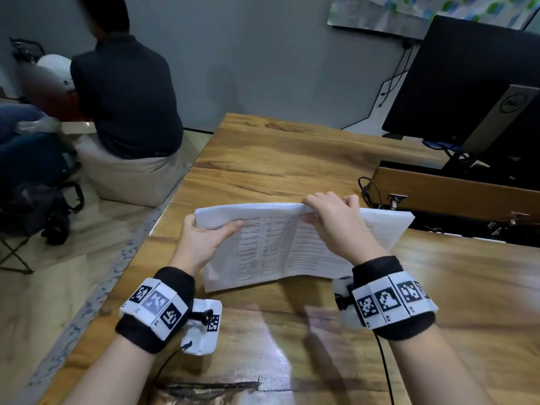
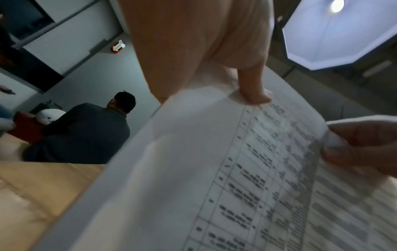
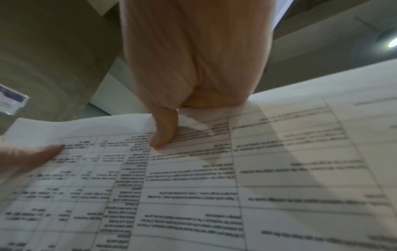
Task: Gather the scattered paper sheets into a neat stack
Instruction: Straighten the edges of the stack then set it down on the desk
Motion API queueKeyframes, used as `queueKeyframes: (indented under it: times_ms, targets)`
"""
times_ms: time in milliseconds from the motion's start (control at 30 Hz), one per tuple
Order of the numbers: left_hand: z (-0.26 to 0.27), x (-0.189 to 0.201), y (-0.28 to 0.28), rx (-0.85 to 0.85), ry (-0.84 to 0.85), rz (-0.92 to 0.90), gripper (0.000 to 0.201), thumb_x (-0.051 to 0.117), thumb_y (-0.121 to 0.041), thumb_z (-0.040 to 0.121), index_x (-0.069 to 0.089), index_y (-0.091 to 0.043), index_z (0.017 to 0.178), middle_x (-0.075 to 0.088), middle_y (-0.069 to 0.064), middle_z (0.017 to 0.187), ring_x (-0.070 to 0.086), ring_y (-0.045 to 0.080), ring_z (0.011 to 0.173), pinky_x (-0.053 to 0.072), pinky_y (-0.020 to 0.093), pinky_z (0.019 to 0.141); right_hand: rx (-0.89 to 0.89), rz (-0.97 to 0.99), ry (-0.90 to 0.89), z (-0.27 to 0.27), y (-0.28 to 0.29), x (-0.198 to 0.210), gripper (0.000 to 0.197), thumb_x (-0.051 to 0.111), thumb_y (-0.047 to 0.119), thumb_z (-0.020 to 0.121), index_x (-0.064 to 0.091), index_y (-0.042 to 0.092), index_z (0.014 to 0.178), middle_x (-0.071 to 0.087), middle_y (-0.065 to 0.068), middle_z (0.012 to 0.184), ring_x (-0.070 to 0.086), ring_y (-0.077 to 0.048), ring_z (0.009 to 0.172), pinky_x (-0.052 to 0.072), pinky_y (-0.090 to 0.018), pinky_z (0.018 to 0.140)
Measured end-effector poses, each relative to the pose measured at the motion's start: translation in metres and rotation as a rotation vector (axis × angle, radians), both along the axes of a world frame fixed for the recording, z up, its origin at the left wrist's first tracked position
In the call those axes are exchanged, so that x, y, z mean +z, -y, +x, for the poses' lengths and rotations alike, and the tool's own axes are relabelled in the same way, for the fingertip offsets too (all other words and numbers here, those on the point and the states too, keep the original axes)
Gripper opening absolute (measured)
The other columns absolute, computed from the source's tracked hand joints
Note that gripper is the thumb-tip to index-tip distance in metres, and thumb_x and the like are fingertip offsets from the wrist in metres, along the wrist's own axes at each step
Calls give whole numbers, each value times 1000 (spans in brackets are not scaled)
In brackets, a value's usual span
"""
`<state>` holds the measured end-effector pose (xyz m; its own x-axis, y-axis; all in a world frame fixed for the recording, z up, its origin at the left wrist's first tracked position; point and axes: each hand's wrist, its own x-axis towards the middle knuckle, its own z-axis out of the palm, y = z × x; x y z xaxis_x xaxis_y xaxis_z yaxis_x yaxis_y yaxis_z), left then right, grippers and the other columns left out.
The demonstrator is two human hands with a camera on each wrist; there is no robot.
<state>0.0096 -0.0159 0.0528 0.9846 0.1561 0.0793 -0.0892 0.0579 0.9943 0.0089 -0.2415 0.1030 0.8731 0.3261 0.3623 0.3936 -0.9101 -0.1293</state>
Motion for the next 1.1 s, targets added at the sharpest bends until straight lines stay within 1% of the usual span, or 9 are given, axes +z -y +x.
queueKeyframes:
  times_ms: [100,267,333,433,600,767,933,1033,1100]
  targets:
    - [-3,5,3,-33,71,4,18,76,0,69,66,-15,72,71,-17,57,66,-5,59,53,10,60,13,-21,110,-5,5,4,1,55,16,90,56,15,89,55,4,81,43,-19,78,13,-31,70]
    - [-10,-11,-2,-129,-55,-9,26,76,1,67,65,-16,83,74,-14,67,68,-3,68,53,9,63,-25,-176,28,-14,5,-20,12,56,23,89,57,13,96,60,-2,87,54,-27,83,7,-29,67]
    - [-11,-8,-5,-177,-38,20,27,76,1,67,66,-17,84,75,-15,69,68,-6,70,52,8,64,-25,-149,43,-14,-2,-16,16,51,25,93,57,12,100,59,-3,93,53,-27,88,8,-29,70]
    - [-12,10,-8,-256,34,98,23,80,-9,66,69,-21,83,74,-21,70,66,-8,71,47,5,62,31,-101,2,-9,-20,-14,26,37,28,99,53,12,111,56,-4,106,48,-25,100,16,-35,84]
    - [-9,22,-8,-253,147,162,31,71,-6,75,76,-36,72,73,-22,72,65,-9,71,45,3,64,60,-67,57,-9,-47,-25,25,35,19,92,59,14,97,61,-2,85,55,-26,79,21,-36,76]
    - [-9,17,-6,-224,176,105,39,69,1,76,76,-37,72,74,-19,68,67,-6,68,48,4,63,55,-46,-5,-9,-23,-20,25,35,17,99,55,13,114,58,-1,101,50,-23,95,17,-35,88]
    - [-8,17,0,-206,202,170,38,71,-2,75,73,-40,80,73,-25,74,65,-9,73,47,4,67,-87,0,84,-12,-4,-26,22,36,20,93,57,17,92,59,3,79,52,-22,72,17,-32,70]
    - [-10,19,2,-145,251,169,37,70,-2,76,73,-38,77,72,-25,73,65,-9,73,47,5,65,-52,39,146,-10,-7,-24,16,43,13,93,58,17,92,60,4,80,44,-18,71,9,-29,67]
    - [-11,24,2,-77,312,164,30,68,-1,78,71,-31,80,71,-29,73,65,-10,75,46,4,66,-15,61,195,-10,-9,-14,14,48,8,91,59,17,92,59,7,80,37,-13,72,8,-28,66]
